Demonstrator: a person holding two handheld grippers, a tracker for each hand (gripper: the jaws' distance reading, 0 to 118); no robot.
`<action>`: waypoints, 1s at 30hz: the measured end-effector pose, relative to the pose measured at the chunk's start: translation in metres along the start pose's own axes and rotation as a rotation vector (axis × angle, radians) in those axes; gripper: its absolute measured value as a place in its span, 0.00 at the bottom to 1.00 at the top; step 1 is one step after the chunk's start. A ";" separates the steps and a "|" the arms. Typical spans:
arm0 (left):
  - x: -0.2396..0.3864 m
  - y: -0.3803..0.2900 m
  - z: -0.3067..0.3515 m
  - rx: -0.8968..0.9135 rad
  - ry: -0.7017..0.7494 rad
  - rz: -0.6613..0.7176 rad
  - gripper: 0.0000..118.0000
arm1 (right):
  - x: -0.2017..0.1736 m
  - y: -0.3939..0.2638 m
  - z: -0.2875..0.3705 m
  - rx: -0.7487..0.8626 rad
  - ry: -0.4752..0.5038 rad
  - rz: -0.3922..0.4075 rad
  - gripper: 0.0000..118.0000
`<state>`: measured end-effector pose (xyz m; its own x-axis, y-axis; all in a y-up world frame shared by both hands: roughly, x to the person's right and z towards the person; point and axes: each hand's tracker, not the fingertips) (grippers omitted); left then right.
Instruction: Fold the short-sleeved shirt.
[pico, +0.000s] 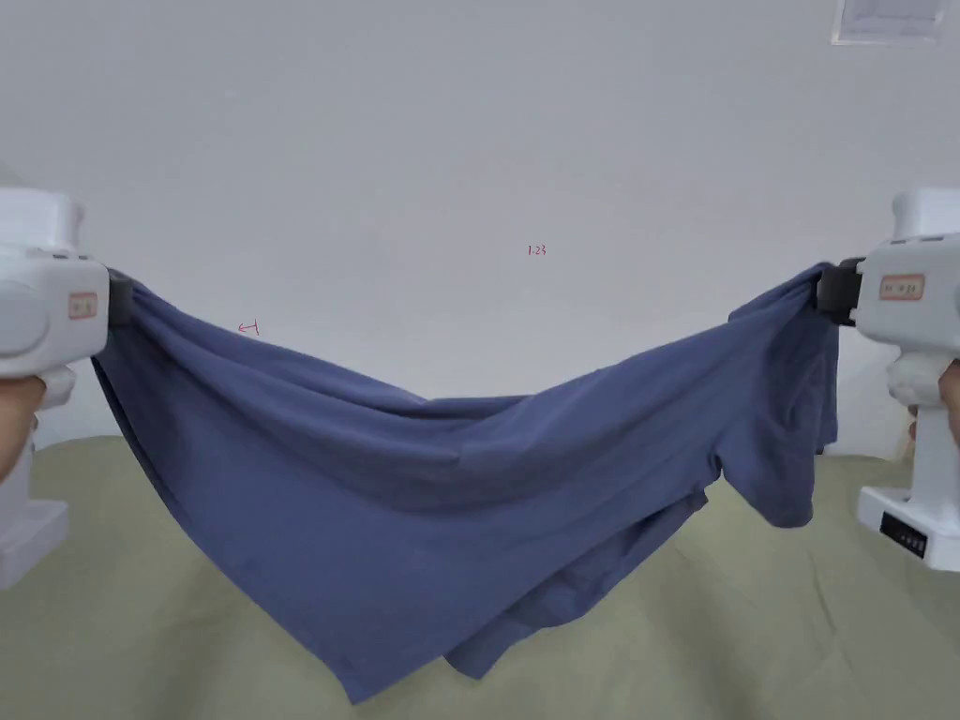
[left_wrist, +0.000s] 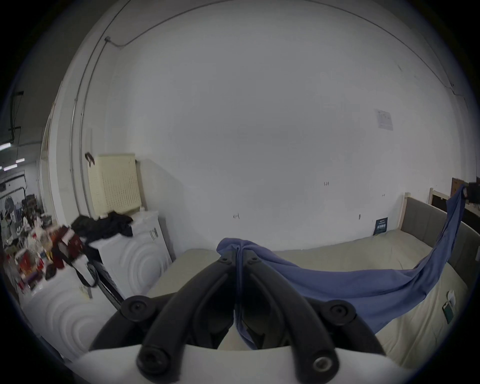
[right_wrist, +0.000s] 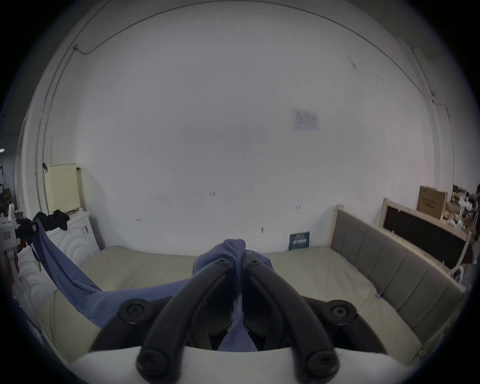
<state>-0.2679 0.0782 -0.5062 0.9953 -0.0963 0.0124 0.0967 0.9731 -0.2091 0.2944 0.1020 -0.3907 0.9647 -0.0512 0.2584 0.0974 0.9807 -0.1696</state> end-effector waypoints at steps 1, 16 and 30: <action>0.005 -0.014 -0.007 -0.032 -0.010 0.027 0.01 | 0.000 -0.013 -0.009 -0.024 -0.008 -0.005 0.06; 0.006 -0.139 0.035 -0.187 -0.096 0.088 0.01 | 0.065 -0.159 0.022 -0.150 -0.023 -0.132 0.06; -0.035 -0.384 0.172 -0.656 -0.124 0.102 0.01 | 0.094 -0.434 0.155 -0.559 -0.011 -0.034 0.06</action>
<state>-0.3381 -0.2564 -0.2581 0.9965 0.0518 0.0653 0.0166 0.6436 -0.7652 0.3047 -0.2994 -0.1452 0.9564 -0.0761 0.2821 0.2464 0.7290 -0.6387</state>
